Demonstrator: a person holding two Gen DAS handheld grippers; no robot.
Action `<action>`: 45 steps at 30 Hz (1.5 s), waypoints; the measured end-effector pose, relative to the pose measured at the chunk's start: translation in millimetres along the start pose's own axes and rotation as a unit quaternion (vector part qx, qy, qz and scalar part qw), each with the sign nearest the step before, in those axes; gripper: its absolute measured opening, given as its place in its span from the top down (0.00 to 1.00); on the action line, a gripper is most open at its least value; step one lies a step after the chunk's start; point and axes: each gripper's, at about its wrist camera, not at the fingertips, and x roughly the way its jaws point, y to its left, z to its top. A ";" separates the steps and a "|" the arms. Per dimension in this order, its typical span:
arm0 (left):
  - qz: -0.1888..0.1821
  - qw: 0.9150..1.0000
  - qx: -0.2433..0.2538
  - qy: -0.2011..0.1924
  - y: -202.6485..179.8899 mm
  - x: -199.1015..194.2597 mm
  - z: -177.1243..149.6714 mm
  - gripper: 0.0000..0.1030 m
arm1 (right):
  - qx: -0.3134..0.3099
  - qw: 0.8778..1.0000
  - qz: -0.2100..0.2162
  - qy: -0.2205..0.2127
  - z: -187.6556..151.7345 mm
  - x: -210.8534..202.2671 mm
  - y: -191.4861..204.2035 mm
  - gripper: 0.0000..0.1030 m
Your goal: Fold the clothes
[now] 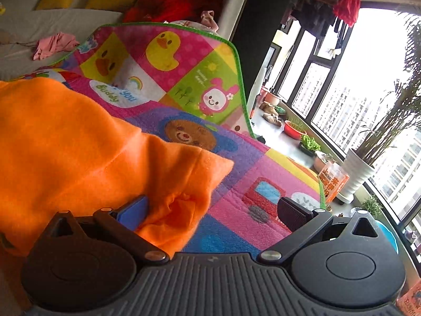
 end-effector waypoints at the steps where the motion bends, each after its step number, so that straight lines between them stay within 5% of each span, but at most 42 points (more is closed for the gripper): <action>1: -0.010 1.000 -0.006 -0.007 -0.3 -2.5 4.6 0.06 | 0.008 1.000 0.000 0.002 0.1 1.9 -0.1 0.00; 4: -0.070 0.997 0.007 -0.009 -13.4 0.4 16.1 0.06 | 0.026 1.000 0.001 0.005 0.0 3.4 -1.2 0.00; 7: -0.092 0.996 0.011 0.017 -22.7 25.9 15.7 0.06 | 0.034 0.999 0.000 0.009 -3.0 2.0 -2.2 0.00; 10: -0.057 0.996 -0.028 0.063 -5.5 58.4 6.1 0.06 | 0.030 1.000 -0.003 0.008 -6.6 -2.4 -1.1 0.00; 14: -0.073 0.994 -0.049 0.058 18.5 66.1 -1.5 0.07 | 0.024 1.000 -0.003 0.003 -7.1 -5.6 1.6 0.00; 22: -0.051 0.996 -0.045 0.052 8.0 49.3 4.0 0.06 | 0.028 1.000 0.000 0.002 -6.9 -6.1 -0.1 0.00; 26: -0.101 0.993 -0.026 0.056 -10.3 37.7 -2.3 0.06 | 0.037 0.999 0.010 0.005 -4.2 -6.2 -5.3 0.00; 30: -0.084 0.993 -0.015 0.076 -9.4 50.0 -13.2 0.06 | 0.035 0.998 0.011 -0.041 14.1 -34.2 -3.3 0.00; 34: -0.076 0.994 -0.012 0.074 -7.4 57.4 -17.7 0.05 | 0.023 0.992 0.080 -0.090 37.0 -67.2 14.0 0.00; 37: -0.071 0.995 -0.010 0.072 -8.8 57.5 -18.2 0.05 | -0.005 0.990 0.121 -0.076 39.4 -61.9 38.6 0.00; 40: -0.066 0.995 -0.025 0.070 -6.1 46.3 -15.8 0.05 | -0.045 0.993 0.108 -0.033 25.2 -35.6 65.5 0.00; 45: -0.052 0.995 -0.073 0.048 14.6 17.6 -15.3 0.05 | -0.012 0.992 0.123 -0.033 15.2 -28.1 59.7 0.00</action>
